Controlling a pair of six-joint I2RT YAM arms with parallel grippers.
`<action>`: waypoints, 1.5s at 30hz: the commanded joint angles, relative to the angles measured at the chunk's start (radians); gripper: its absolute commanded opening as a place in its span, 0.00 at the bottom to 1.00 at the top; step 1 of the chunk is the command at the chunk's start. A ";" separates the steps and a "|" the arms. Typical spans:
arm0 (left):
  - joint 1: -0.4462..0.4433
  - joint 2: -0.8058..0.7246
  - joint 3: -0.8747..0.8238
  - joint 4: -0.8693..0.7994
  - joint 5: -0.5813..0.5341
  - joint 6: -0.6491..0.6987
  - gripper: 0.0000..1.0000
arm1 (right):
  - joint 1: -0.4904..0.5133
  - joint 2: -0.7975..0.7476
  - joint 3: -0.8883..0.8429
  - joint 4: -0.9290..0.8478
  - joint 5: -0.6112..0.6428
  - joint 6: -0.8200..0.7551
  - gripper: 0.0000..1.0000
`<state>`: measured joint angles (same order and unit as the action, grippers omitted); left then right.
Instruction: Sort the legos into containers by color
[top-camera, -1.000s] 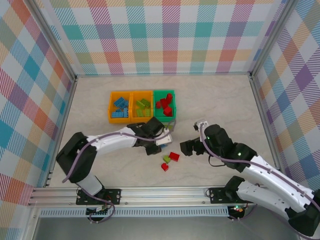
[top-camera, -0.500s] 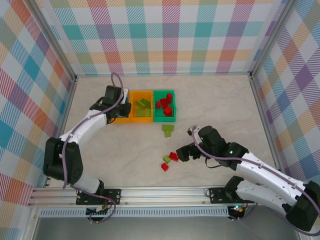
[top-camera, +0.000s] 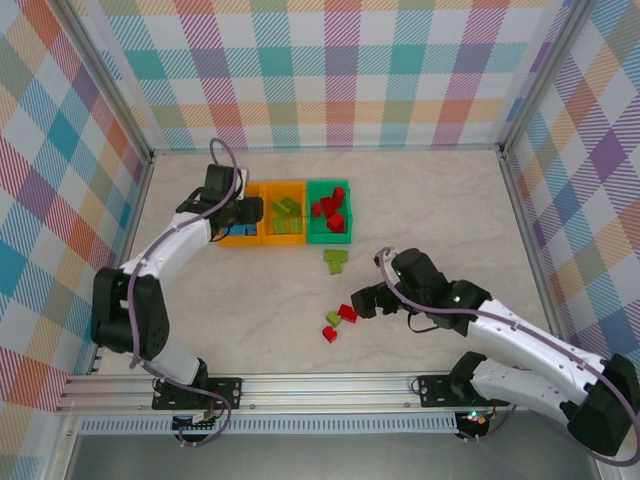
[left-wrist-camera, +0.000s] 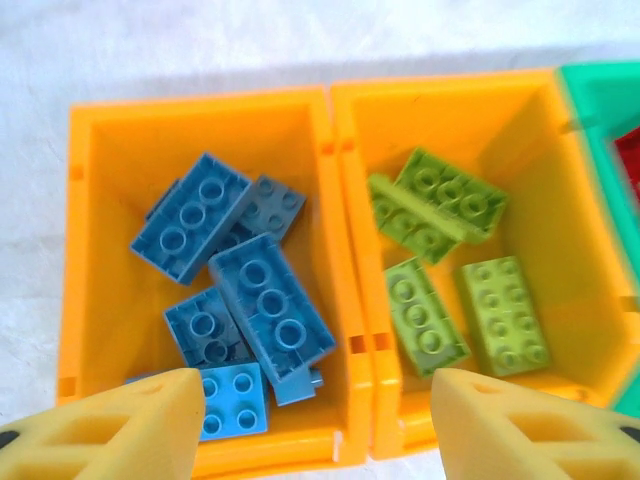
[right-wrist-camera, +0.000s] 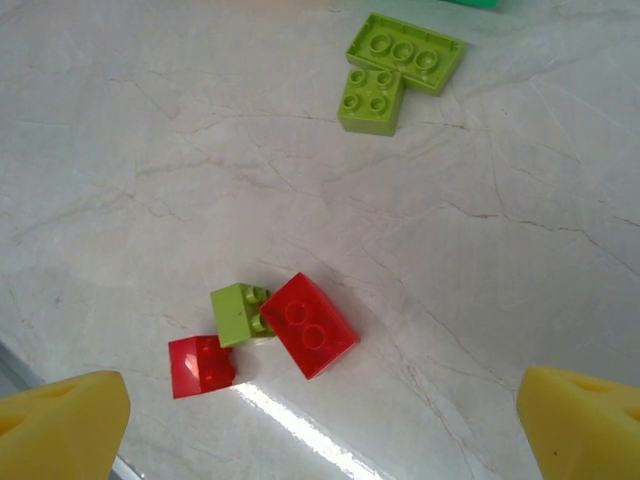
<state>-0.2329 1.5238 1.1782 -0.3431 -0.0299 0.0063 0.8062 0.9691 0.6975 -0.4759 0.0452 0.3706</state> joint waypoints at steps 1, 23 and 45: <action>-0.051 -0.203 -0.032 -0.024 0.122 0.103 0.62 | -0.004 0.107 0.081 0.041 0.056 0.057 0.99; -0.585 -0.746 -0.456 -0.444 0.284 0.732 0.99 | -0.005 0.912 0.480 0.220 0.258 0.152 0.58; -0.586 -0.926 -0.647 -0.081 0.037 0.589 1.00 | -0.001 0.734 0.534 0.350 0.108 0.034 0.26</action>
<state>-0.8047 0.6514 0.5644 -0.5495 0.1249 0.6769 0.8017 1.7081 1.1877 -0.2180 0.1867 0.4706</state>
